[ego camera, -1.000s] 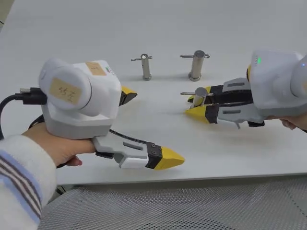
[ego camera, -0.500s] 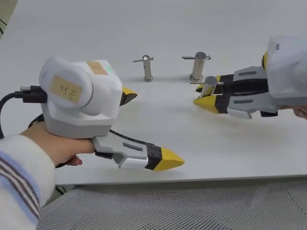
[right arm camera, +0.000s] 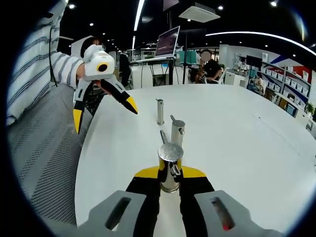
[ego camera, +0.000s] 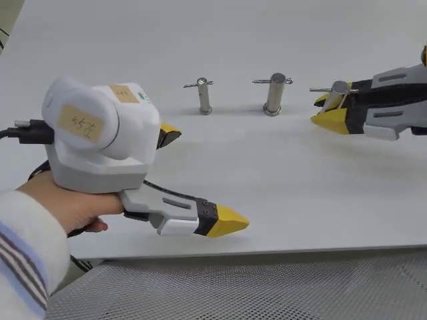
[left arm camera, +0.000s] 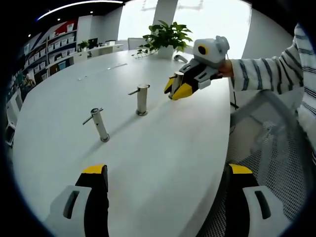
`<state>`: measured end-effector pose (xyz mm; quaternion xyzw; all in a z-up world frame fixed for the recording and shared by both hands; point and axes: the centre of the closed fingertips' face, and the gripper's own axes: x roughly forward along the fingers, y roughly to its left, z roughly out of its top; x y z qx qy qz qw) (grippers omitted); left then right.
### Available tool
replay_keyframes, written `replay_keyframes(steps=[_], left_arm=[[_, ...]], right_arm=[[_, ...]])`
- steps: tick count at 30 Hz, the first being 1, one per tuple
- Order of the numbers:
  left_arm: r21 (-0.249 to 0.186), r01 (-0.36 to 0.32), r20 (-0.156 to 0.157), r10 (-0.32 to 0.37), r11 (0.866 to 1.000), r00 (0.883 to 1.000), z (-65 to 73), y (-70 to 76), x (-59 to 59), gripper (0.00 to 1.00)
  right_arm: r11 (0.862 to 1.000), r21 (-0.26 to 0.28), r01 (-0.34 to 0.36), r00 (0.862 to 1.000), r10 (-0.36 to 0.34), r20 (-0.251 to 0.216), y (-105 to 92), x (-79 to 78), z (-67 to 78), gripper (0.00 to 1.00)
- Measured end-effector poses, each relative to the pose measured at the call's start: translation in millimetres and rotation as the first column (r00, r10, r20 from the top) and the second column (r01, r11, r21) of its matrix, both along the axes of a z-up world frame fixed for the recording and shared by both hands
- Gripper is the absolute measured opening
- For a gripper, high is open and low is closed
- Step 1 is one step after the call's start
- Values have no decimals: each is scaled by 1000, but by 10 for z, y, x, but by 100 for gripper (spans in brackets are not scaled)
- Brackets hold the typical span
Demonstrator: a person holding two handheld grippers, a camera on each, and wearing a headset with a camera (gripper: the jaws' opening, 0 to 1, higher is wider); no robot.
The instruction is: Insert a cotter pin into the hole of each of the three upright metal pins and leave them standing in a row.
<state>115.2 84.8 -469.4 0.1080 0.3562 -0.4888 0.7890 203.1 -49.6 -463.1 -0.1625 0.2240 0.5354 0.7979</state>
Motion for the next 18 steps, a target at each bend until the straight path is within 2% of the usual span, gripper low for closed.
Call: replay_keyframes(steps=[10, 18], left_arm=[[18, 10, -19, -10, 1000, 1000, -26, -3, -26, 99], [13, -8, -25, 9, 1000, 1000, -13, -2, 0, 99]], right_arm=[[1000, 9, 17, 1000, -17, -17, -178, 210, -85, 9], [1000, 15, 10, 999, -10, -31, -240, 278, -96, 9]])
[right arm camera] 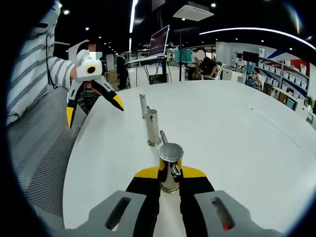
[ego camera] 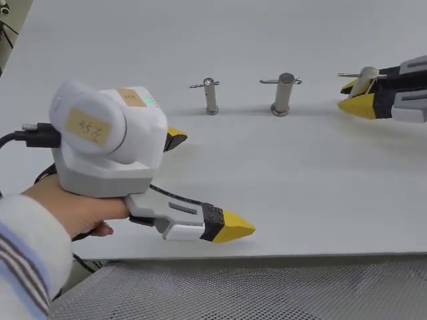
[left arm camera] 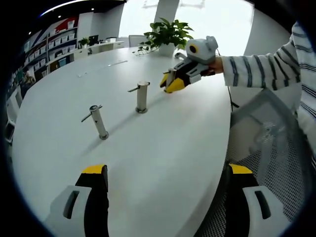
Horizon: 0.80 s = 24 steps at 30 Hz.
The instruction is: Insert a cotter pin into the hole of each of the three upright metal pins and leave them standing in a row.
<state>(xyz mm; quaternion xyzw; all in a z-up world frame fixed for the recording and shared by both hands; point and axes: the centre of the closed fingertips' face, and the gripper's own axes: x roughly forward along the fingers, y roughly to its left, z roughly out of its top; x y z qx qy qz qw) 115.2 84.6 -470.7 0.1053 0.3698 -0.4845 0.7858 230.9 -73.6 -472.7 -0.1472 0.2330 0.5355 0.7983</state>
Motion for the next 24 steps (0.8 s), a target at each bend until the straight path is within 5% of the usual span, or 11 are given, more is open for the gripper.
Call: replay_keyframes(steps=[24], left_arm=[[29, -10, -8, 10, 1000, 1000, -32, 74, 13, 99]], right_arm=[[1000, 20, -3, 1000, 3, -9, 46, -64, -34, 9]])
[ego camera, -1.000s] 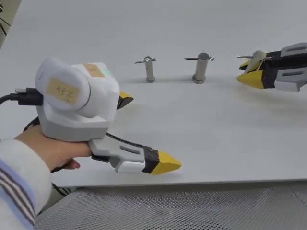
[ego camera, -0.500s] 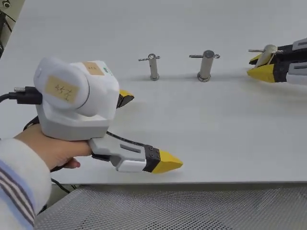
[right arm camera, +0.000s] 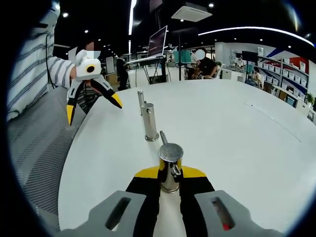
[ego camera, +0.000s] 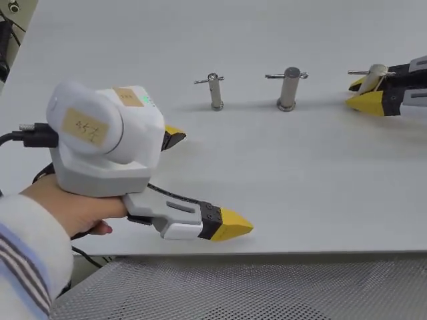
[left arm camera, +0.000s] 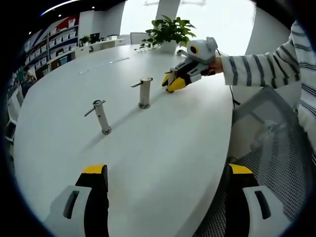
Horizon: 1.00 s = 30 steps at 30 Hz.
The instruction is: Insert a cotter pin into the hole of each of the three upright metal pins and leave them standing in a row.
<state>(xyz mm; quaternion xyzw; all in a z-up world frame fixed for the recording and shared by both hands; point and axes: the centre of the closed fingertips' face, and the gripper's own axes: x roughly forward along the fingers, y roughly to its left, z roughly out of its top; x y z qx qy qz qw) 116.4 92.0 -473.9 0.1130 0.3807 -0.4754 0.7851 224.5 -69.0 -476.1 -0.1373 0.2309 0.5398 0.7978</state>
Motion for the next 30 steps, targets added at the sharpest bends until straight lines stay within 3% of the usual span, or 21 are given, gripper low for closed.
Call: replay_keyframes(steps=[5, 7, 13, 20, 23, 28, 30], left_arm=[[6, -1, -4, 1, 1000, 1000, -5, -7, -6, 99], [21, -12, 14, 12, 1000, 1000, -10, 17, 30, 99], [27, -33, 16, 33, 999, 999, -8, 52, 48, 99], [37, -45, 11, 45, 998, 999, -2, 91, 11, 99], [32, -56, 15, 56, 998, 998, 24, 98, 16, 99], [18, -74, 31, 73, 997, 997, 87, 105, 45, 99], [4, -83, 36, 83, 997, 996, 121, 102, 59, 99]], right_arm=[[1000, 10, -14, 1000, 14, 3, 8, -1, 19, 9], [1000, 7, -23, 1000, 23, 10, 11, -5, 24, 9], [998, -3, -61, 998, 61, 4, -16, 11, -1, 10], [1000, 9, -27, 999, 27, 21, -40, 81, 28, 15], [999, 39, -16, 999, 15, 30, -35, 96, 131, 17], [999, 40, -11, 999, 9, 47, -46, 64, 268, 32], [998, 59, 30, 999, -31, 20, -55, 58, 327, 40]])
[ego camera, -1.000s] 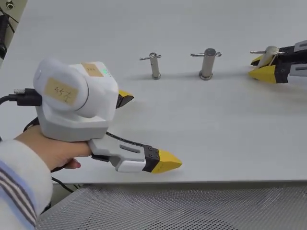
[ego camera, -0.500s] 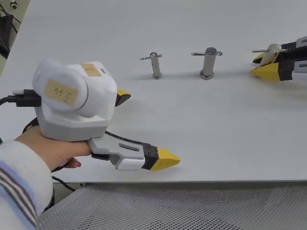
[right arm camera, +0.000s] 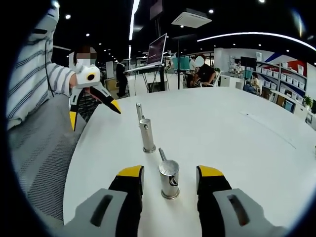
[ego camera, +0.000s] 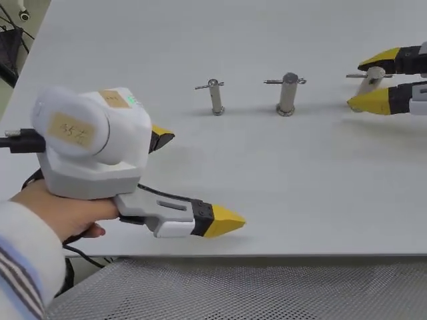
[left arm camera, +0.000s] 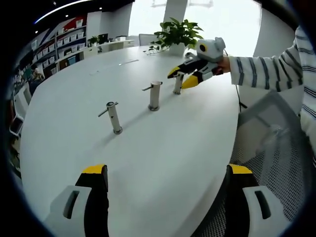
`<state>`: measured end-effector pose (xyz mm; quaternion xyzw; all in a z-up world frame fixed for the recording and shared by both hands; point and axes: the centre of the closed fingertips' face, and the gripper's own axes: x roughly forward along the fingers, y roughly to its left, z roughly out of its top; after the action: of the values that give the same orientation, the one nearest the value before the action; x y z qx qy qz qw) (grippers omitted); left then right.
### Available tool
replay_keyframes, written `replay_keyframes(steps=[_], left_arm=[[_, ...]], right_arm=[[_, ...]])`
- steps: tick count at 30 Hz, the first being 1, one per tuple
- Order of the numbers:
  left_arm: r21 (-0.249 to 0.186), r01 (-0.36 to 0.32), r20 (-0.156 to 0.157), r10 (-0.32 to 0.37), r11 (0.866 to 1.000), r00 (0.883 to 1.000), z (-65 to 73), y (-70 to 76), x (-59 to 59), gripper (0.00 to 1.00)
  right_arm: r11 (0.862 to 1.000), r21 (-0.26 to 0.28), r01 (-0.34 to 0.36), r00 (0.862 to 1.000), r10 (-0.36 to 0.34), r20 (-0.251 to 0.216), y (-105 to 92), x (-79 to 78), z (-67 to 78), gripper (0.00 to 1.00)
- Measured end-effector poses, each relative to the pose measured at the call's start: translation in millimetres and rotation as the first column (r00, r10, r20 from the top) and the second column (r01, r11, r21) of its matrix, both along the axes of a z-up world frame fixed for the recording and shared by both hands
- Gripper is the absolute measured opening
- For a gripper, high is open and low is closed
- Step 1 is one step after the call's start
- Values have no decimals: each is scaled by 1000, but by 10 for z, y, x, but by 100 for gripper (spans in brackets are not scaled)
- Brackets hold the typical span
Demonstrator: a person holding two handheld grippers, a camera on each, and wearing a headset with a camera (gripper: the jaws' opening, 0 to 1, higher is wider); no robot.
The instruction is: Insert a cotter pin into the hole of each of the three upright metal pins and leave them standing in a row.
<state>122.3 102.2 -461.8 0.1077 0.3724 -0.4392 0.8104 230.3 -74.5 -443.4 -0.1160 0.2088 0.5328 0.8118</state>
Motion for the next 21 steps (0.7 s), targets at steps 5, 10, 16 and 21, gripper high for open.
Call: replay_keyframes(steps=[5, 10, 16, 21], left_arm=[[-55, -43, 12, 44, 998, 999, 106, -14, 49, 98], [-94, -81, 26, 84, 992, 996, 213, 2, 95, 96], [-113, -101, 67, 109, 988, 992, 347, 27, 138, 97], [-157, -119, 99, 135, 980, 986, 479, 24, 143, 98]], right_arm=[[998, -12, 67, 998, -67, 4, -43, -81, 188, 57], [982, 32, 186, 983, -185, -13, -93, -168, 356, 70], [969, 23, 246, 968, -244, -52, -126, -416, 406, 78], [929, 78, 361, 929, -350, -121, -199, -593, 498, 86]])
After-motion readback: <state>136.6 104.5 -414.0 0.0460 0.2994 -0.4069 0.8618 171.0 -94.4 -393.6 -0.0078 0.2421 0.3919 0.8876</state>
